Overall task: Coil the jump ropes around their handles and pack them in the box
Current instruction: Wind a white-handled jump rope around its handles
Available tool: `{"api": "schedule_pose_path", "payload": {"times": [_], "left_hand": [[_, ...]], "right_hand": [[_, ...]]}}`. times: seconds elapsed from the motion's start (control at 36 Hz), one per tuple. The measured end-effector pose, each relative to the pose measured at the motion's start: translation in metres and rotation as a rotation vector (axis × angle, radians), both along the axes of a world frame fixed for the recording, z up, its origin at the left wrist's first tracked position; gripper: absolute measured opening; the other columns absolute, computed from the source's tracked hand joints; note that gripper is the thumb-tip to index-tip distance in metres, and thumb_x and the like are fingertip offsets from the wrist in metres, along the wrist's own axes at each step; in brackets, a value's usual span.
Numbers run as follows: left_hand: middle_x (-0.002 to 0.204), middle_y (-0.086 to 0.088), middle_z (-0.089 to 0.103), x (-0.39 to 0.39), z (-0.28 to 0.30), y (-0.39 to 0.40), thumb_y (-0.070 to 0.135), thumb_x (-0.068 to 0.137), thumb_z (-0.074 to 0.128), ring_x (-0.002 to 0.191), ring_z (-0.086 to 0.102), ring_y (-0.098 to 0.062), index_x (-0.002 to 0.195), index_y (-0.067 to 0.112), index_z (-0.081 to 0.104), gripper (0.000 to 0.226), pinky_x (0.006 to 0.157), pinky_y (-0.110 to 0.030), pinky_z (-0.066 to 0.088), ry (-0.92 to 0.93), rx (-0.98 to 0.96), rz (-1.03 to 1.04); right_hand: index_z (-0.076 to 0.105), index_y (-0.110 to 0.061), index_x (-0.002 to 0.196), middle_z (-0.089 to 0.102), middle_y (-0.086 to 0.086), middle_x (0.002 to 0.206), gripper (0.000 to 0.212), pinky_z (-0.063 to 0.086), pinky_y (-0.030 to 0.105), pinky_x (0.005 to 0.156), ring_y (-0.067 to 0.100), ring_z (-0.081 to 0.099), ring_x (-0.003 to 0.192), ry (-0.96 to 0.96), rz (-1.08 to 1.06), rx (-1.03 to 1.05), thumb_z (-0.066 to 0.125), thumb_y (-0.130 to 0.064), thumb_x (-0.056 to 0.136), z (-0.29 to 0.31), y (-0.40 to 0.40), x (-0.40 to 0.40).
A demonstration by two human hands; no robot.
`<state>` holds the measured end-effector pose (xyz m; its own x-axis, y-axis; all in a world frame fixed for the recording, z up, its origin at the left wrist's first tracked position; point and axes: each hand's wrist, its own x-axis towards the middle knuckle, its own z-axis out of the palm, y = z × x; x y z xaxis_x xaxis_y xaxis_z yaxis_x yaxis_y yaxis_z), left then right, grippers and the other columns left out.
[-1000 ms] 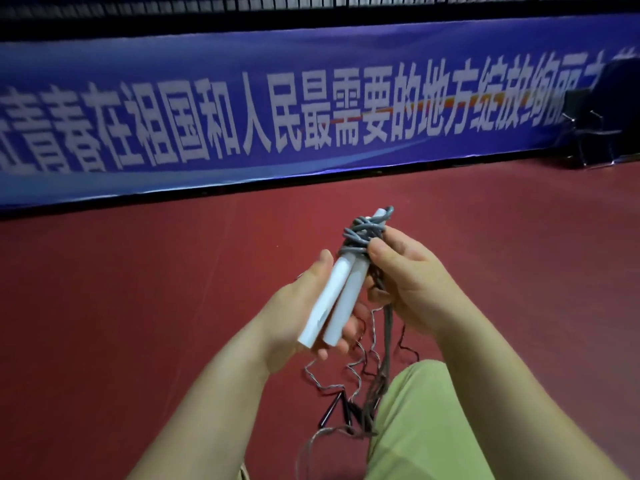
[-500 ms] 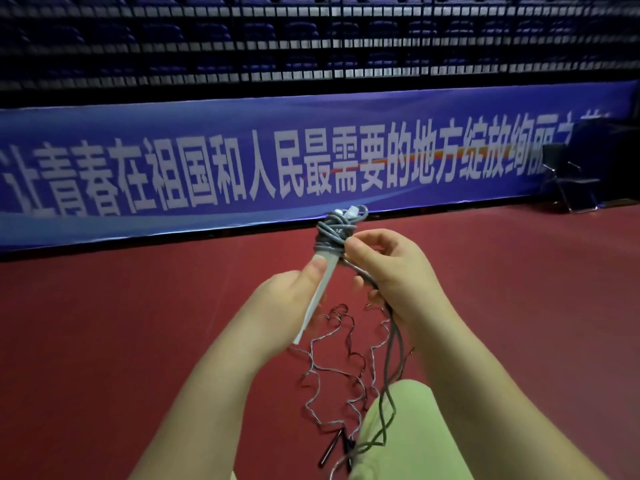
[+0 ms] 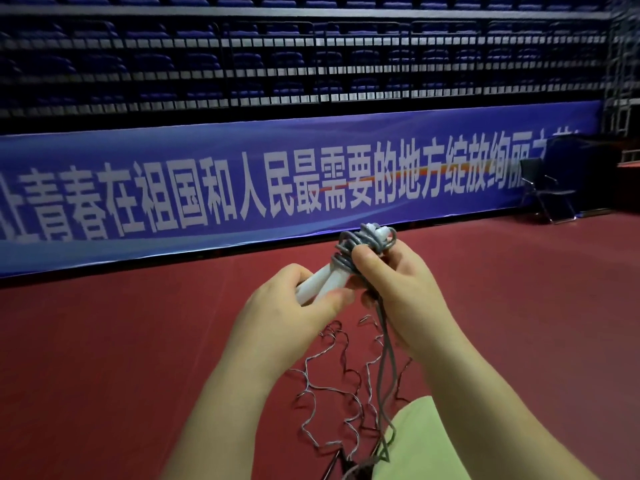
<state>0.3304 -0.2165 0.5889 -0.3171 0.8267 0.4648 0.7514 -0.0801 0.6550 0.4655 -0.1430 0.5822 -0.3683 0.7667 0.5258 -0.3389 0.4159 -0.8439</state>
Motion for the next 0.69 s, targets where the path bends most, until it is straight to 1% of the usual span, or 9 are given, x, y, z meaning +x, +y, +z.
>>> {"api": "schedule_pose_path", "payload": {"times": [0.14,0.22,0.28,0.36,0.42,0.5,0.58,0.64,0.69], "left_hand": [[0.07,0.007,0.059,-0.001,0.0,-0.002,0.067,0.063,0.063,0.063,0.054,-0.01,0.088,0.016,0.063,0.057,0.065,-0.035,0.044,-0.168,-0.171,-0.285],[0.08,-0.006,0.071,0.003,-0.003,-0.004,0.083,0.068,0.051,0.073,0.064,-0.025,0.095,0.011,0.067,0.079,0.071,-0.037,0.05,-0.507,-0.352,-0.512],[0.092,-0.021,0.07,0.005,-0.007,-0.004,0.084,0.069,0.043,0.081,0.066,-0.035,0.105,0.006,0.066,0.088,0.07,-0.038,0.051,-0.706,-0.458,-0.681],[0.09,-0.02,0.065,0.008,-0.014,-0.002,0.08,0.069,0.042,0.076,0.064,-0.03,0.099,0.003,0.068,0.087,0.067,-0.036,0.048,-0.987,-0.524,-0.909],[0.082,-0.015,0.063,0.008,-0.017,-0.001,0.078,0.074,0.038,0.068,0.061,-0.027,0.096,0.004,0.068,0.083,0.061,-0.032,0.049,-1.098,-0.523,-0.962],[0.068,-0.008,0.056,0.006,-0.02,-0.001,0.072,0.078,0.027,0.055,0.052,-0.019,0.088,0.008,0.067,0.077,0.051,-0.025,0.038,-1.094,-0.501,-0.935],[0.063,-0.004,0.051,0.003,-0.019,-0.001,0.07,0.077,0.027,0.051,0.045,-0.015,0.079,0.012,0.067,0.071,0.049,-0.026,0.022,-1.033,-0.486,-0.874],[0.061,-0.003,0.049,0.003,-0.018,-0.002,0.07,0.076,0.027,0.05,0.042,-0.014,0.079,0.011,0.065,0.07,0.05,-0.028,0.017,-0.958,-0.476,-0.829],[0.06,-0.003,0.049,0.004,-0.017,-0.003,0.069,0.077,0.026,0.051,0.041,-0.015,0.084,0.008,0.061,0.07,0.049,-0.027,0.019,-0.85,-0.448,-0.771]], "right_hand": [[0.061,-0.002,0.107,0.064,0.017,0.093,0.037,0.042,0.032,0.063,0.026,0.056,0.076,0.213,0.248,-0.132,0.054,-0.028,0.081,0.0,0.001,0.002],[0.064,-0.002,0.102,0.069,0.017,0.092,0.038,0.051,0.034,0.074,0.024,0.066,0.079,0.371,0.46,-0.259,0.068,-0.025,0.072,0.002,0.003,0.007],[0.067,-0.004,0.1,0.07,0.019,0.094,0.053,0.054,0.032,0.074,0.025,0.068,0.083,0.405,0.527,-0.243,0.082,-0.032,0.057,0.002,0.004,0.008],[0.059,0.0,0.109,0.069,0.021,0.096,0.073,0.055,0.028,0.067,0.025,0.069,0.084,0.393,0.539,-0.214,0.085,-0.037,0.051,0.003,0.003,0.008],[0.058,-0.001,0.11,0.068,0.019,0.097,0.073,0.053,0.025,0.057,0.021,0.067,0.078,0.357,0.541,-0.195,0.083,-0.039,0.054,0.004,0.001,0.008],[0.057,-0.004,0.108,0.068,0.016,0.098,0.053,0.049,0.027,0.063,0.02,0.064,0.08,0.282,0.492,-0.136,0.071,-0.037,0.068,0.004,0.002,0.006],[0.053,-0.003,0.111,0.068,0.016,0.097,0.046,0.051,0.03,0.072,0.025,0.063,0.087,0.194,0.407,-0.077,0.056,-0.032,0.076,0.006,0.003,0.006],[0.053,-0.008,0.108,0.064,0.012,0.092,0.041,0.049,0.032,0.068,0.025,0.06,0.083,0.118,0.305,-0.1,0.047,-0.036,0.08,0.006,0.002,0.005],[0.054,-0.015,0.099,0.06,0.005,0.08,0.038,0.042,0.027,0.061,0.021,0.054,0.072,0.033,0.169,-0.112,0.048,-0.049,0.083,0.003,0.0,0.005]]}}
